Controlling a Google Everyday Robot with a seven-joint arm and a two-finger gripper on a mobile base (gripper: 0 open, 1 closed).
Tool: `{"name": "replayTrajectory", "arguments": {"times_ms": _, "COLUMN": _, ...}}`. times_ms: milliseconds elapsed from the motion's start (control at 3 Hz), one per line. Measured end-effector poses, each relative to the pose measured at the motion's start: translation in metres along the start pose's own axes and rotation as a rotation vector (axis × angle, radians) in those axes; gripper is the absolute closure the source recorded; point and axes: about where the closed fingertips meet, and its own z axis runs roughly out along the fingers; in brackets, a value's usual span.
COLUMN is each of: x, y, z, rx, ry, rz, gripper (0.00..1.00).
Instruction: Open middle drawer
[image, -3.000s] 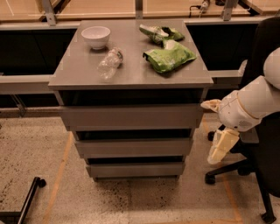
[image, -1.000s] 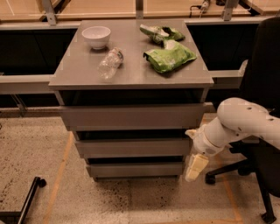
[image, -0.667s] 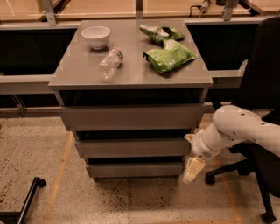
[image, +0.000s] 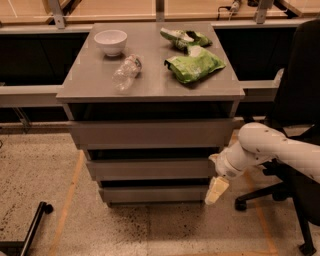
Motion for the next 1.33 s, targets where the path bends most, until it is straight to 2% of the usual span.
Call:
{"name": "replayTrajectory", "arguments": {"times_ms": 333, "x": 0.001, "y": -0.001, "z": 0.001, "rx": 0.005, "ry": 0.003, "rz": 0.009, "gripper": 0.00}}
{"name": "replayTrajectory", "arguments": {"times_ms": 667, "x": 0.009, "y": -0.001, "z": 0.009, "rx": 0.039, "ry": -0.015, "rz": 0.065, "gripper": 0.00}}
{"name": "replayTrajectory", "arguments": {"times_ms": 1000, "x": 0.016, "y": -0.013, "z": 0.022, "rx": 0.077, "ry": -0.064, "rz": 0.111, "gripper": 0.00}}
{"name": "replayTrajectory", "arguments": {"times_ms": 1333, "x": 0.022, "y": -0.037, "z": 0.044, "rx": 0.096, "ry": -0.097, "rz": 0.127, "gripper": 0.00}}
